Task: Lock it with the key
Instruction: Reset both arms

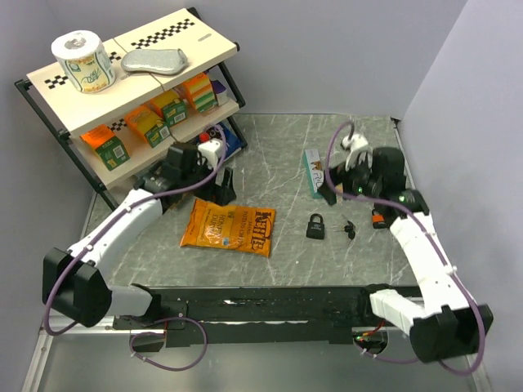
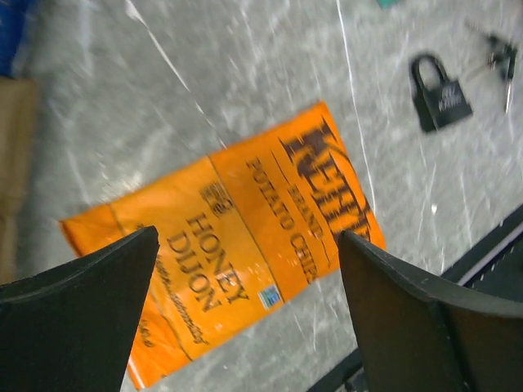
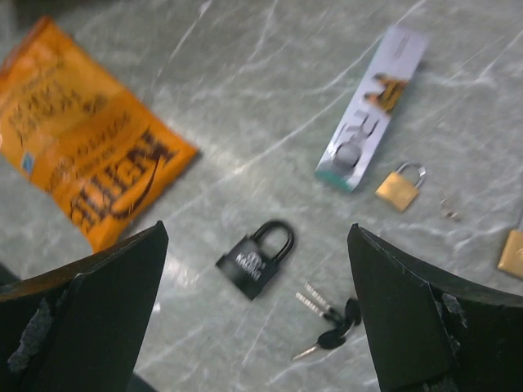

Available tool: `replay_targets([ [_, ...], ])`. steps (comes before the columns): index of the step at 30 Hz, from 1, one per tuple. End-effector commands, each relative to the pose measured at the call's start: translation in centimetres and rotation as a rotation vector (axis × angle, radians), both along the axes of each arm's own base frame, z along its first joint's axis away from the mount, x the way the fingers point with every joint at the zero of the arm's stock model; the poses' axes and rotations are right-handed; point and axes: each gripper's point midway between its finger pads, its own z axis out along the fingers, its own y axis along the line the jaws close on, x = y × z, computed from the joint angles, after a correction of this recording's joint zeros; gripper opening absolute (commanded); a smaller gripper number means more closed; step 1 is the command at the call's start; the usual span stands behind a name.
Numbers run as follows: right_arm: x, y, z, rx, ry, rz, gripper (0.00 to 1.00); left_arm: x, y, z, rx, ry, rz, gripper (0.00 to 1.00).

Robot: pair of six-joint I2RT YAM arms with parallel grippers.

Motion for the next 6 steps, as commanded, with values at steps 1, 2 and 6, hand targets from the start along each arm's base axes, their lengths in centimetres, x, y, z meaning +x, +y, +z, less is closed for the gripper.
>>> replay_targets([
  [1, -2.6, 0.6, -2.0, -0.057, -0.017, 0.054, 0.99, -0.4, -0.3, 0.9, 0.001, -0.073, 0.018, 0.96],
  [2, -3.1, 0.6, -2.3, -0.06, -0.023, 0.059, 0.99, -0.7, -0.4, 0.7, 0.0, -0.068, 0.015, 0.96],
  [6, -3.5, 0.3, -2.0, -0.09, -0.063, 0.065, 0.99, -0.3, 0.1, 2.2, -0.009, -0.095, 0.065, 0.96],
])
